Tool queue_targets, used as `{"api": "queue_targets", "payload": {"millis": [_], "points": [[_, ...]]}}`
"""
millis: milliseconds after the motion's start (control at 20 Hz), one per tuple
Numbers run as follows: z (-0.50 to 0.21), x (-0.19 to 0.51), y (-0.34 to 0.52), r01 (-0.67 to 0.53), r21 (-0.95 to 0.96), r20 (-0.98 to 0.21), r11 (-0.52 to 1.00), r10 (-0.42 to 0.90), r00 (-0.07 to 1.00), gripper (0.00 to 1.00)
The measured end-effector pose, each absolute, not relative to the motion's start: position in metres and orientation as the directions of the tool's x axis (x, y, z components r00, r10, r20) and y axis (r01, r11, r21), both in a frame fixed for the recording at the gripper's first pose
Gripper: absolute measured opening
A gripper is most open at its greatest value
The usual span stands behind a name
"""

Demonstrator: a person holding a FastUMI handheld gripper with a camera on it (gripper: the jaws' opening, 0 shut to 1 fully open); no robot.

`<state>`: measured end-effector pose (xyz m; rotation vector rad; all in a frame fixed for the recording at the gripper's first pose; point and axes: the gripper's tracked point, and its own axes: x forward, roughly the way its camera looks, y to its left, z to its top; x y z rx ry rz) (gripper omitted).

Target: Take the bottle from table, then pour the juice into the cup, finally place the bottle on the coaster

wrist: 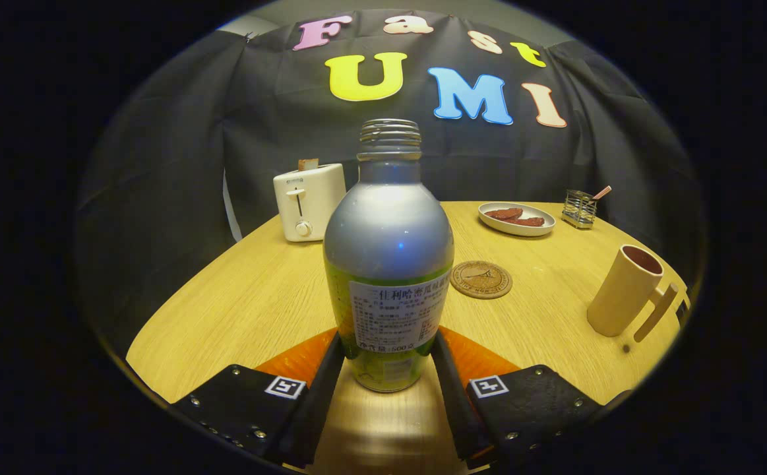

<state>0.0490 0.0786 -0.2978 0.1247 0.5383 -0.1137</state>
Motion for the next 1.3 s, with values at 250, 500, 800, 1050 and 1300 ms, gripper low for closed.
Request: {"api": "queue_targets", "payload": {"millis": [250,500,800,1050,1300], "points": [[-0.271,0.053,0.050,0.222,0.173,-0.502,0.960,-0.108,0.858,0.76],[-0.254,0.056,0.031,0.253,0.302,-0.467,0.919,-0.089,0.880,0.76],[-0.246,0.052,0.013,0.270,0.425,-0.450,0.864,-0.058,0.891,0.76],[-0.234,0.052,0.004,0.244,0.540,-0.412,0.805,0.000,0.911,0.76],[-0.225,0.056,-0.004,0.240,0.660,-0.365,0.712,0.025,0.931,0.75]]}}
